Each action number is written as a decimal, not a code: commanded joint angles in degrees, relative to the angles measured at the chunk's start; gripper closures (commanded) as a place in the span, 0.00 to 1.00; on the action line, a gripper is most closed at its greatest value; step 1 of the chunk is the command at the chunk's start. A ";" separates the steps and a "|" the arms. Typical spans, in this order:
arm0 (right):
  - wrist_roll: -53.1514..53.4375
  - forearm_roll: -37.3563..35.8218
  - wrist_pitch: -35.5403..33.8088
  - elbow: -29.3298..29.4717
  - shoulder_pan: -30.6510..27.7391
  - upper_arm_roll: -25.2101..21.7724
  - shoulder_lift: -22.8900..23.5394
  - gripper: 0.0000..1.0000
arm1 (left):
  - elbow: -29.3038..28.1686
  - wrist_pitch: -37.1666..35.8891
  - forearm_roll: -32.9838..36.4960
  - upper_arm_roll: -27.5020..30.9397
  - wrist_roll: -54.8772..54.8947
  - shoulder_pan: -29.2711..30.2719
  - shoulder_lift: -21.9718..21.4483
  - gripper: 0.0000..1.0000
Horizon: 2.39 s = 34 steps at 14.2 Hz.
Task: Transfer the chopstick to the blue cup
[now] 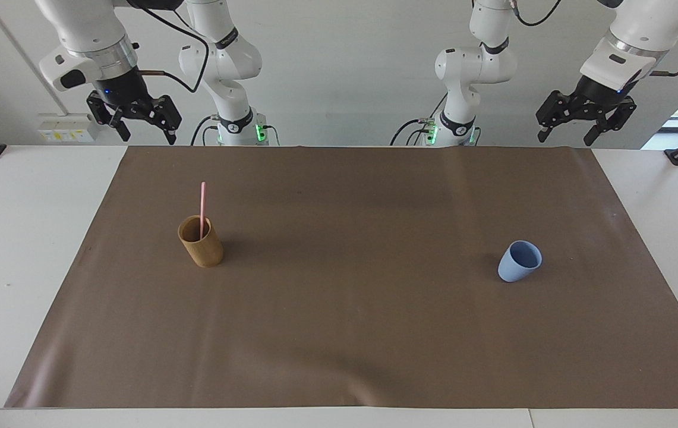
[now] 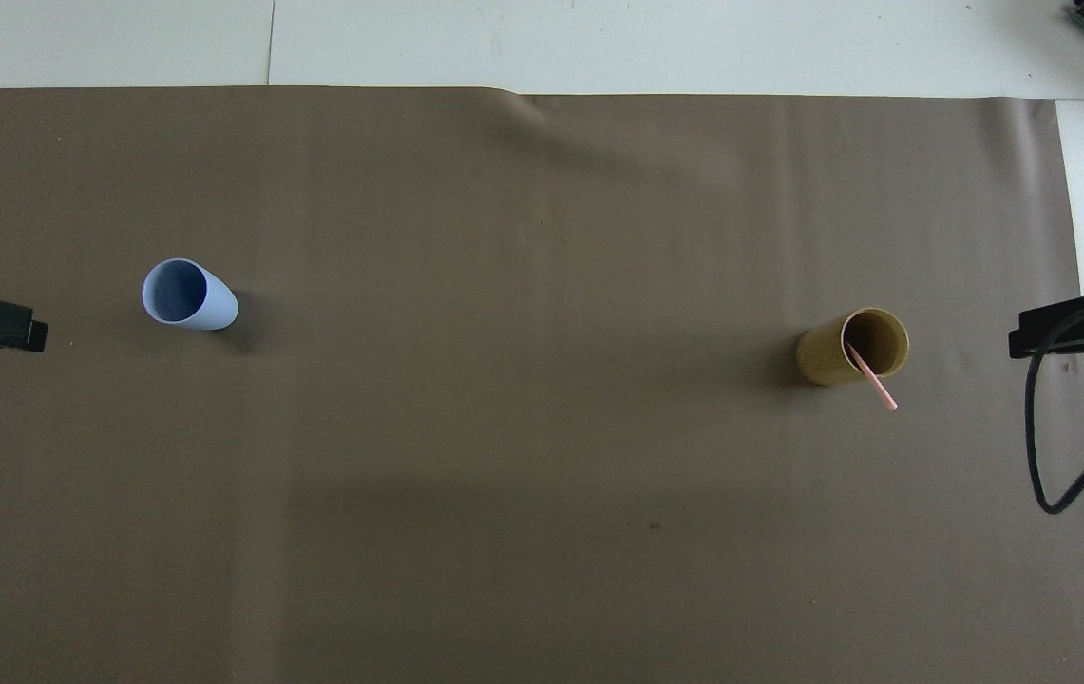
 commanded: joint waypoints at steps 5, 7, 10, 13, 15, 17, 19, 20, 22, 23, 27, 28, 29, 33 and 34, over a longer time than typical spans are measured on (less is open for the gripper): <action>-0.02 0.86 -0.24 -1.23 -0.77 0.41 -1.27 0.00 | -1.36 0.67 -0.54 0.27 -0.07 -0.52 -1.32 0.00; -0.02 0.86 -0.24 -1.23 -0.77 0.41 -1.27 0.00 | -1.18 0.67 -0.62 0.27 -0.34 -0.52 -1.15 0.00; -0.02 0.86 -0.24 -1.23 -0.77 0.41 -1.27 0.00 | -1.09 0.93 -0.62 0.27 -0.34 0.09 -1.06 0.00; -0.02 0.86 -0.33 -1.23 -0.77 0.41 -1.27 0.00 | -1.44 0.23 -0.62 0.27 -0.07 -0.52 -1.32 0.00; -0.02 0.77 -0.24 -1.23 -0.77 0.41 -1.27 0.00 | -1.44 0.23 -0.62 0.18 -0.34 -0.52 -1.41 0.00; -0.02 0.86 -0.24 -1.23 -0.77 0.41 -1.27 0.00 | -1.79 -0.29 -0.62 0.27 -0.25 -0.61 -1.59 0.00; -0.02 0.86 -0.24 -1.23 -0.77 0.41 -1.27 0.00 | -2.06 0.05 -0.62 0.18 0.10 -0.61 -1.68 0.00; -0.02 0.77 -0.24 -1.23 -0.77 0.41 -1.27 0.00 | -2.15 0.05 -0.54 0.18 0.19 -0.70 -1.68 0.00; -0.02 0.86 -0.24 -1.23 -0.77 0.41 -1.27 0.00 | -2.94 0.23 -0.01 -1.04 0.28 -0.70 -2.29 0.00; -0.02 0.86 -0.33 -1.23 -0.77 0.41 -1.27 0.00 | -2.94 0.23 0.17 -1.05 0.28 -0.70 -2.20 0.00; -0.02 0.86 -0.24 -1.23 -0.77 0.41 -1.27 0.00 | -2.94 0.84 1.05 -1.23 0.63 -0.70 -2.20 0.00; -0.02 0.86 -0.24 -1.23 -0.77 0.41 -1.27 0.00 | -2.94 0.93 1.22 -1.23 0.63 -0.70 -2.20 0.00; -0.02 0.86 -0.24 -1.23 -0.77 0.41 -1.27 0.00 | -2.94 1.02 1.40 -1.23 0.54 -0.70 -2.20 0.00; -0.02 0.86 -0.24 -1.23 -0.77 0.41 -1.18 0.00 | -3.11 1.55 1.31 -1.31 0.54 -0.70 -2.20 0.00; -0.02 0.86 -0.24 -1.23 -0.77 0.41 -1.27 0.00 | -3.29 1.46 1.31 -1.31 0.63 -0.70 -2.38 0.00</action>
